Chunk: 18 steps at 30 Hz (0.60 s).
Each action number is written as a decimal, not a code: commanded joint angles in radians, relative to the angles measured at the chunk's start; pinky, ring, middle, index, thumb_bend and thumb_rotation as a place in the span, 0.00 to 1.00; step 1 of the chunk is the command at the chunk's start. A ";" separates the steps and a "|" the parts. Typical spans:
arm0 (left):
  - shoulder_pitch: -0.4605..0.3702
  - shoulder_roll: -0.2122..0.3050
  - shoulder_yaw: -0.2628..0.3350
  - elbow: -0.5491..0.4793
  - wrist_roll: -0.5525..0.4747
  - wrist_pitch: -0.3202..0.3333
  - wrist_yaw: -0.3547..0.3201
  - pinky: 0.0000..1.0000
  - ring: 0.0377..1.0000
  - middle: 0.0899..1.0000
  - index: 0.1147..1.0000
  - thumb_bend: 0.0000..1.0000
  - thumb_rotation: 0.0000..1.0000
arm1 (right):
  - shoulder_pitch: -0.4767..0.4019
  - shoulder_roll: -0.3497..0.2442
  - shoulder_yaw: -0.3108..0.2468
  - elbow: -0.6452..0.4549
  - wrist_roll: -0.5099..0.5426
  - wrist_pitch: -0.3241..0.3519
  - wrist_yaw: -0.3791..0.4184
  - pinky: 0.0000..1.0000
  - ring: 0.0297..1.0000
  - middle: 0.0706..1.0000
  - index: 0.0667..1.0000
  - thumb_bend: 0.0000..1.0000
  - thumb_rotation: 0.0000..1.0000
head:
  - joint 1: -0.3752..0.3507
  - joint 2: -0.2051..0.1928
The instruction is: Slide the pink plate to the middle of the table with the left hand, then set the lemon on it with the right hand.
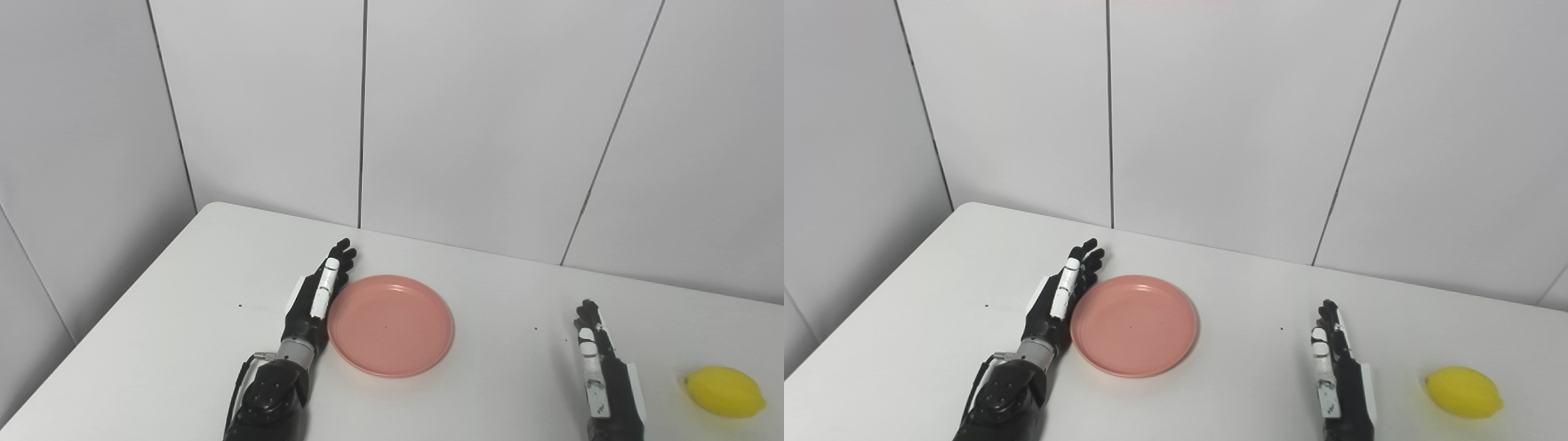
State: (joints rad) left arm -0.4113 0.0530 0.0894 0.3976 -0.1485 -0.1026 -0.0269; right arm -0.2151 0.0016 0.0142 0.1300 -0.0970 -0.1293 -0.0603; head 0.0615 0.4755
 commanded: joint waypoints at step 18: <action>-0.013 -0.059 -0.045 0.000 0.021 -0.043 -0.021 0.94 0.95 0.94 0.92 0.66 1.00 | -0.051 0.023 0.014 0.032 -0.033 -0.071 -0.033 0.94 0.94 0.94 0.94 0.71 1.00 | -0.172 0.045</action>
State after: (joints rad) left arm -0.4153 0.0087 0.0601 0.3982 -0.1416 -0.1069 -0.0375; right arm -0.2421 0.0161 0.0221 0.1632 -0.1319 -0.1343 -0.0886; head -0.1104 0.5200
